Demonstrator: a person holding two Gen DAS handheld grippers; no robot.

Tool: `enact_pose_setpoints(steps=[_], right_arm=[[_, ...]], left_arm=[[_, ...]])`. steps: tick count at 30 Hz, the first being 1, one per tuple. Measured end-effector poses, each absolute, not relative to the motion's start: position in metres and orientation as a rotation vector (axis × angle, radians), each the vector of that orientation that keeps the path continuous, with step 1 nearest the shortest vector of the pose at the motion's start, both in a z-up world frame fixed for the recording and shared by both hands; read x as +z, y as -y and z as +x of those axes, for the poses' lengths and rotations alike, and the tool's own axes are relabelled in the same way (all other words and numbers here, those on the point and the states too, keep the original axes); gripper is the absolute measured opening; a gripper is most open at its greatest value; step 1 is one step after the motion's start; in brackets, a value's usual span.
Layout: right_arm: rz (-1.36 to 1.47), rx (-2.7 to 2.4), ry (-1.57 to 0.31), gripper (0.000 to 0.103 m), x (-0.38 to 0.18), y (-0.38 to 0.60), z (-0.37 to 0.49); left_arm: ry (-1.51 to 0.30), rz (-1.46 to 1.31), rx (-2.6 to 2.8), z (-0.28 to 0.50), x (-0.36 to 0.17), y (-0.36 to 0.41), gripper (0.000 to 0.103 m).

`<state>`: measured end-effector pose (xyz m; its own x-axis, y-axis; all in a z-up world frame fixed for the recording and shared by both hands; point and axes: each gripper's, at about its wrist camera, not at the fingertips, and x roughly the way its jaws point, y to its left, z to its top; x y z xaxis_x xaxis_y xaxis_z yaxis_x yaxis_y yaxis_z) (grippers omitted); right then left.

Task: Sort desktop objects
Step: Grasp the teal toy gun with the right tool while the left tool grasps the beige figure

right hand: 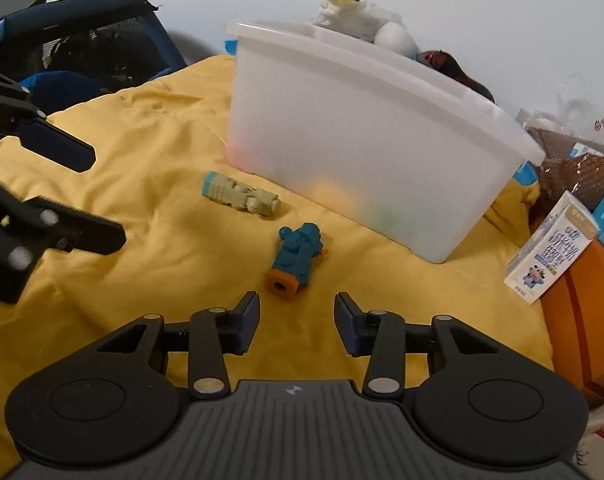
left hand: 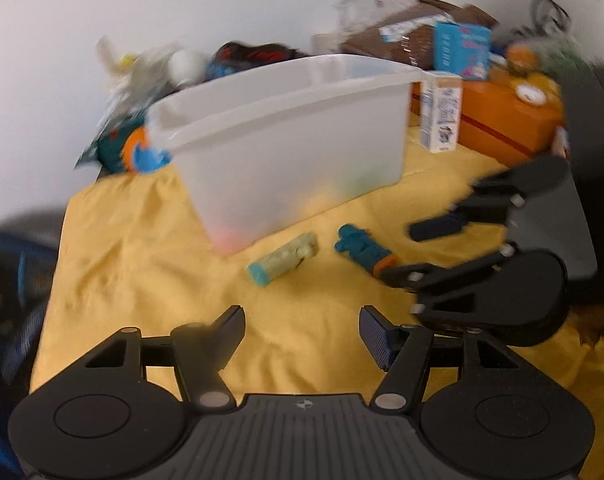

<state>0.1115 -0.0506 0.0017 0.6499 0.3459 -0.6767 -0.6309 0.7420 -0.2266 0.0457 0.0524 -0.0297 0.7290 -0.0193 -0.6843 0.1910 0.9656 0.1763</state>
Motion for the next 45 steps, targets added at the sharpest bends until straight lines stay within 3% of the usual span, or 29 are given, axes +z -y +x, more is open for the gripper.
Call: enact_pose_setpoints(steps=[6, 8, 10, 18, 20, 21, 22, 23, 30, 37, 45], right_arm=[[-0.391, 0.62, -0.672, 0.045, 0.003, 0.035, 0.136], [-0.361, 0.587, -0.746, 0.041, -0.008, 0.033, 0.151], [-0.268, 0.595, -0.786, 0.029, -0.011, 0.045, 0.156], [-0.201, 0.568, -0.866, 0.029, -0.004, 0.087, 0.119], [-0.203, 0.564, -0.879, 0.029, -0.004, 0.094, 0.109], [-0.206, 0.563, -0.88, 0.029, -0.004, 0.096, 0.103], [-0.208, 0.563, -0.879, 0.029, -0.003, 0.098, 0.099], [-0.209, 0.562, -0.878, 0.029, -0.003, 0.1, 0.094], [-0.203, 0.552, -0.864, 0.029, -0.002, 0.108, 0.086], [-0.186, 0.563, -0.855, 0.029, 0.004, 0.119, 0.072], [-0.271, 0.611, -0.832, 0.029, 0.003, 0.118, 0.054]], left_arm=[[-0.724, 0.419, -0.063, 0.07, -0.026, -0.043, 0.066], [-0.715, 0.402, -0.101, 0.075, -0.023, -0.048, 0.066], [-0.724, 0.421, -0.125, 0.083, -0.028, -0.049, 0.066], [-0.826, 0.516, -0.257, 0.129, -0.063, -0.045, 0.066], [-0.844, 0.51, -0.296, 0.14, -0.072, -0.048, 0.057], [-0.837, 0.475, -0.306, 0.143, -0.073, -0.052, 0.049], [-0.856, 0.447, -0.301, 0.146, -0.073, -0.055, 0.032], [-0.87, 0.432, -0.286, 0.148, -0.071, -0.057, 0.028], [-0.877, 0.274, -0.284, 0.1, -0.048, -0.051, 0.026], [-0.972, -0.09, -0.214, 0.028, -0.043, -0.056, 0.026], [-0.953, -0.053, -0.199, 0.004, -0.068, -0.035, 0.026]])
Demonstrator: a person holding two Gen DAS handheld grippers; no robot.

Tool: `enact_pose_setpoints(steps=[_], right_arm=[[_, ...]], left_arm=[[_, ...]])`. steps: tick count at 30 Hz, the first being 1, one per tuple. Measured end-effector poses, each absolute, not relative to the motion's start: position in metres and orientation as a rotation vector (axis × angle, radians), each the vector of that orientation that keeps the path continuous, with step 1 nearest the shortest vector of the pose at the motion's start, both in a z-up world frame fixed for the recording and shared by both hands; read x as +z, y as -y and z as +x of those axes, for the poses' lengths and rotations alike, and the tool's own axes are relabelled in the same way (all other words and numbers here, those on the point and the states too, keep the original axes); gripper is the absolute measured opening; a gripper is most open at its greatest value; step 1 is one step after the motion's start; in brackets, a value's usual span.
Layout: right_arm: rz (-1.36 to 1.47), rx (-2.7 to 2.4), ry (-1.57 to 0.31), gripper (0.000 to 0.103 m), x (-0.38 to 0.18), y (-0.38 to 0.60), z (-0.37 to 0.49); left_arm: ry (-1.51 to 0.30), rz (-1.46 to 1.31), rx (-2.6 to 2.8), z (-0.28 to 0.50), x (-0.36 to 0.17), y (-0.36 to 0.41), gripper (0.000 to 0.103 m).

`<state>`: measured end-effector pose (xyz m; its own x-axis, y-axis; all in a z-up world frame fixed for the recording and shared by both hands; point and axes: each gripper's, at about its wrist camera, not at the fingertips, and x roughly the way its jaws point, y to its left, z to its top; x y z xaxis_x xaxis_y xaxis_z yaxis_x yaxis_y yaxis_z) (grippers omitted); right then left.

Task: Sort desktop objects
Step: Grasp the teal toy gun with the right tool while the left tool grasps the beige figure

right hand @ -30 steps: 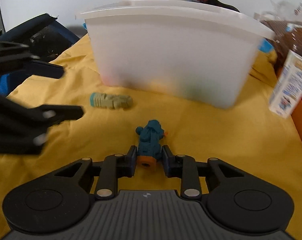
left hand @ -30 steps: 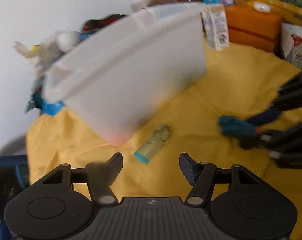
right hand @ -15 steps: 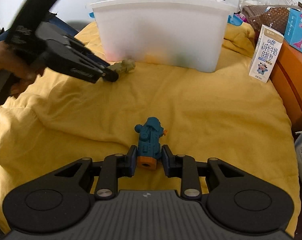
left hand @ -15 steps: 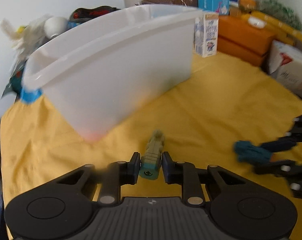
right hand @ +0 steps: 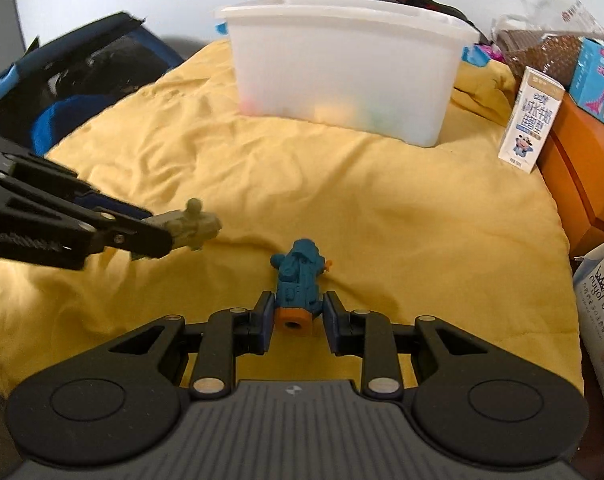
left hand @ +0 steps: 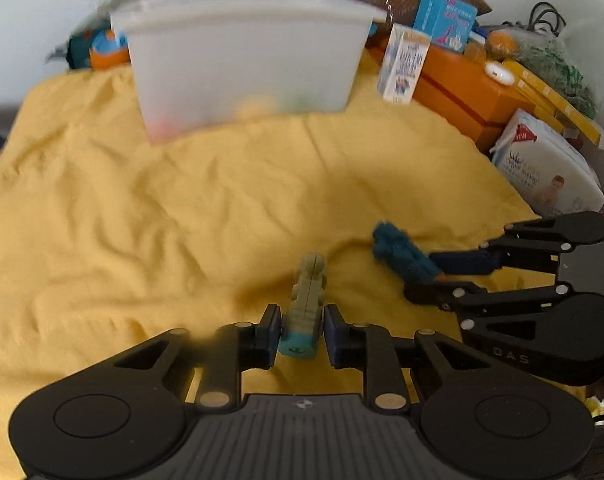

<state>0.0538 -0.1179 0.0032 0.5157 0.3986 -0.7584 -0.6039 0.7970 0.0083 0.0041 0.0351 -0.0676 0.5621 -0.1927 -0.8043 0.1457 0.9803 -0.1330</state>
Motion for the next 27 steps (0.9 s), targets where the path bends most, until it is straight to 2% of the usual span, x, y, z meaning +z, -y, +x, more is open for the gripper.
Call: enact_pose_setpoints(steps=[5, 7, 16, 21, 27], right_arm=[[-0.323, 0.616, -0.819, 0.032, -0.004, 0.113, 0.051], [-0.327, 0.607, -0.81, 0.035, -0.004, 0.114, 0.049], [-0.417, 0.615, -0.706, 0.035, 0.005, 0.109, 0.039], [-0.422, 0.619, -0.711, 0.035, 0.003, 0.103, 0.042], [-0.469, 0.63, -0.691, 0.034, -0.004, 0.098, 0.038]], left_arm=[[-0.977, -0.032, -0.174, 0.001, -0.073, -0.031, 0.031], [-0.975, -0.023, -0.178, -0.001, -0.072, -0.029, 0.043], [-0.947, 0.055, -0.191, -0.005, -0.073, -0.02, 0.044], [-0.941, 0.042, -0.189, -0.002, -0.073, -0.022, 0.044], [-0.934, 0.068, -0.208, 0.001, -0.071, -0.018, 0.039]])
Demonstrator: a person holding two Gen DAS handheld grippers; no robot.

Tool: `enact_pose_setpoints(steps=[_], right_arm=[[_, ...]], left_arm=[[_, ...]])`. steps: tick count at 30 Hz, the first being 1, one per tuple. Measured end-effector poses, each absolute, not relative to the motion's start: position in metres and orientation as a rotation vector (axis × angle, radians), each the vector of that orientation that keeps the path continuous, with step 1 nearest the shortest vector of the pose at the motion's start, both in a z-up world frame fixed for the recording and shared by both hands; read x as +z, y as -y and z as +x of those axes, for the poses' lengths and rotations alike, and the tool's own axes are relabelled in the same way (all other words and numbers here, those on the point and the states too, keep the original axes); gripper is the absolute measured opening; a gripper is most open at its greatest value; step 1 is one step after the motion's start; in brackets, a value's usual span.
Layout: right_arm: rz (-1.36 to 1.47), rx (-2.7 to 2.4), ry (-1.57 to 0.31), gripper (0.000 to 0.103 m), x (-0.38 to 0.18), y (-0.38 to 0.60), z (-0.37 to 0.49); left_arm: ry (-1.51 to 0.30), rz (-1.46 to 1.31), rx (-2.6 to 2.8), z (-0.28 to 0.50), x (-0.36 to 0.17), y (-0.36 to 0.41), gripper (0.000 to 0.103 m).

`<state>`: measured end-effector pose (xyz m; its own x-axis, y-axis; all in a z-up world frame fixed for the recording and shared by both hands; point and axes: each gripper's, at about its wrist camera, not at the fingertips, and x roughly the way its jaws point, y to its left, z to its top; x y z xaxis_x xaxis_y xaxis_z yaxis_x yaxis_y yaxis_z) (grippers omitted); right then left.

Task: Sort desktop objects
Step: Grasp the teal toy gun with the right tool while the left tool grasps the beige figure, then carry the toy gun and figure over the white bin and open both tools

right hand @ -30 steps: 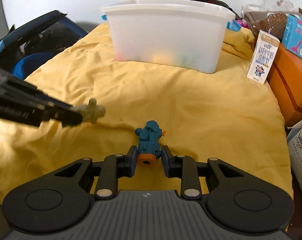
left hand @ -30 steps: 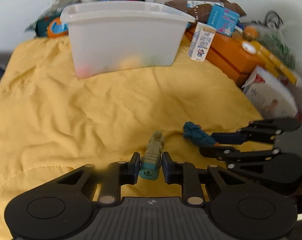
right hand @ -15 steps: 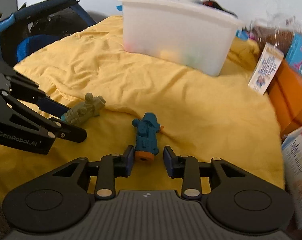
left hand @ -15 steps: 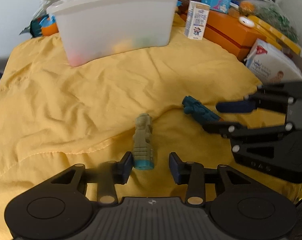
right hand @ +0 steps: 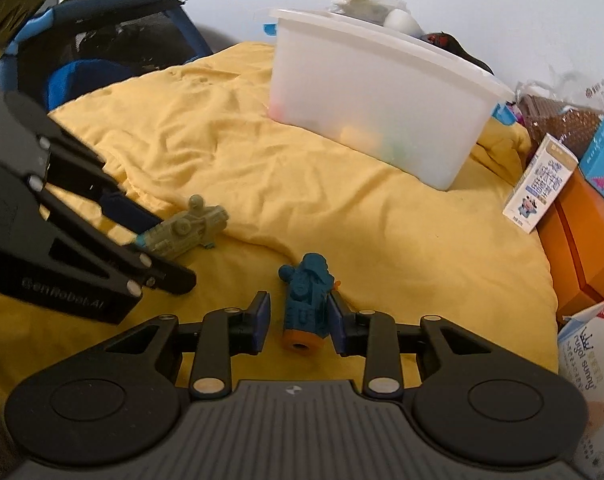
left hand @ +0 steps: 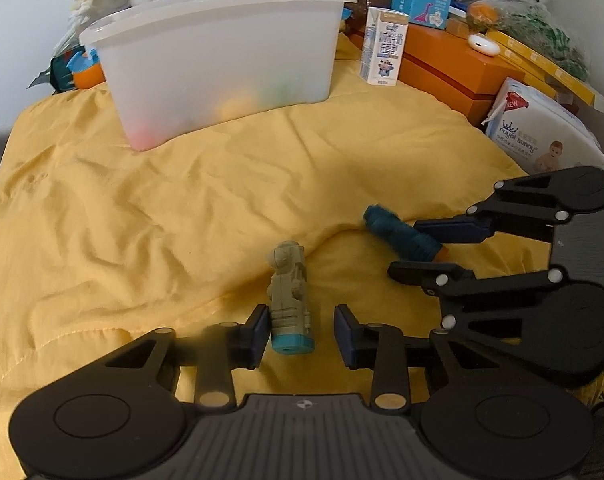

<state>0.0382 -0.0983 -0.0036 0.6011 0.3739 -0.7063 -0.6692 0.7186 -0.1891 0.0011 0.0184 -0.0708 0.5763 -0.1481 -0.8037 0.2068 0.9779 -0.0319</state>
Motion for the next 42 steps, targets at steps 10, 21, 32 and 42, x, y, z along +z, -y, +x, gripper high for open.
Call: enact_pose_setpoints(steps=[10, 21, 32, 42], right_arm=[[-0.355, 0.608, -0.75, 0.025, -0.009, 0.115, 0.053], [-0.25, 0.629, -0.783, 0.025, 0.008, 0.126, 0.064], [-0.2, 0.655, -0.542, 0.025, 0.11, 0.127, 0.091], [-0.276, 0.605, -0.366, 0.025, 0.164, 0.1, 0.156]], left_arm=[[-0.954, 0.054, -0.228, 0.007, -0.072, -0.02, 0.033], [-0.837, -0.012, -0.258, 0.017, -0.008, -0.027, 0.026], [-0.556, 0.017, -0.213, 0.069, 0.09, -0.035, 0.026], [-0.47, 0.093, -0.14, 0.154, 0.124, -0.044, 0.026]])
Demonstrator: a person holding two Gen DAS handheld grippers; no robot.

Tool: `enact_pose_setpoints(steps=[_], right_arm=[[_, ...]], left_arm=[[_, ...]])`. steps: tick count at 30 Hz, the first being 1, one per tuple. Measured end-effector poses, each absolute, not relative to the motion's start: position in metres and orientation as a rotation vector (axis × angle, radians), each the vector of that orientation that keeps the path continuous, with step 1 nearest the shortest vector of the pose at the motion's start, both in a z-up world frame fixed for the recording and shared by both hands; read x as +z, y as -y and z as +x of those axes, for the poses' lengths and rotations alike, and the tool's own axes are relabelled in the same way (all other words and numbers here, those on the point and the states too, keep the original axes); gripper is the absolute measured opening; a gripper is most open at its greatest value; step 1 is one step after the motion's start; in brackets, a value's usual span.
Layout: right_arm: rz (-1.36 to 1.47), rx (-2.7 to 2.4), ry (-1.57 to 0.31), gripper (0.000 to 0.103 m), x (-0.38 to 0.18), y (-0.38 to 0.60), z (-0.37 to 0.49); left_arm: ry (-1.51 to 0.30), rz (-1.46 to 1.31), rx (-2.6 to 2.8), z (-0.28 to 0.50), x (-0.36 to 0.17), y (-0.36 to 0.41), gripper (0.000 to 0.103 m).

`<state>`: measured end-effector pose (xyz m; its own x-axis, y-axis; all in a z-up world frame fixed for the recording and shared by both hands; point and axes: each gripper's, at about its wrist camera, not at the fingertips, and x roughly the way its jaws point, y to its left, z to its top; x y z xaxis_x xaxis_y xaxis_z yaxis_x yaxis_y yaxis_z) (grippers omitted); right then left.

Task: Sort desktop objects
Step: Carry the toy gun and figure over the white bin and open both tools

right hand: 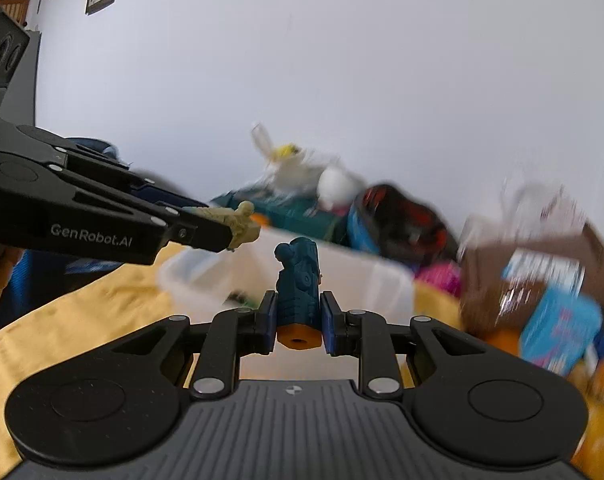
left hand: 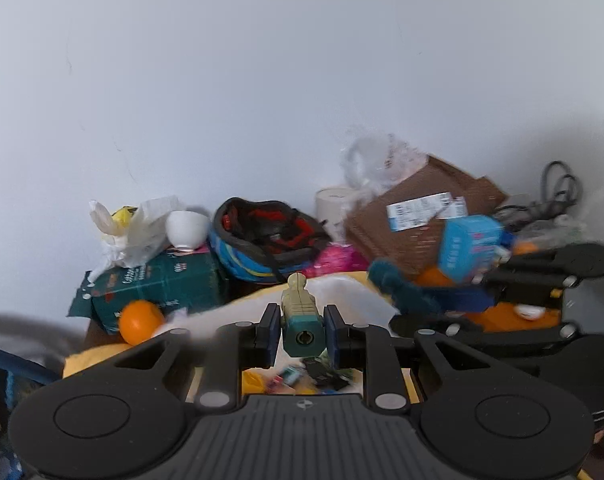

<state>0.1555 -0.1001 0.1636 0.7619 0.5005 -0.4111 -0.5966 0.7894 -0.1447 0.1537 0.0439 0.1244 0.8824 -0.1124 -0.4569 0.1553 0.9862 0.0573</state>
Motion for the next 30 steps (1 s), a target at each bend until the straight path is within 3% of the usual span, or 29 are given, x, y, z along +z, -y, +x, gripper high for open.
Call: enact_pose_setpoints(steps=[11, 15, 18, 26, 28, 30], right_arm=[[-0.272, 0.519, -0.454, 0.025, 0.161, 0.068, 0.246], [-0.264, 0.512, -0.593, 0.026, 0.13, 0.059, 0.266], [-0.3, 0.506, -0.662, 0.034, 0.116, 0.057, 0.264], [-0.263, 0.495, -0.661, 0.068, 0.135, 0.068, 0.249], [-0.241, 0.495, -0.671, 0.073, 0.138, 0.073, 0.248], [-0.213, 0.476, -0.681, 0.079, 0.142, 0.077, 0.248]], left_arm=[[-0.623, 0.121, -0.06, 0.218, 0.075, -0.062, 0.029], [-0.661, 0.143, -0.067, 0.211, 0.061, -0.06, 0.05], [-0.661, 0.191, -0.034, 0.206, 0.06, -0.054, 0.065], [-0.487, 0.343, 0.093, 0.172, 0.083, -0.035, 0.074], [-0.449, 0.305, 0.104, 0.163, 0.091, -0.034, 0.086], [-0.474, 0.239, 0.107, 0.163, 0.097, -0.036, 0.089]])
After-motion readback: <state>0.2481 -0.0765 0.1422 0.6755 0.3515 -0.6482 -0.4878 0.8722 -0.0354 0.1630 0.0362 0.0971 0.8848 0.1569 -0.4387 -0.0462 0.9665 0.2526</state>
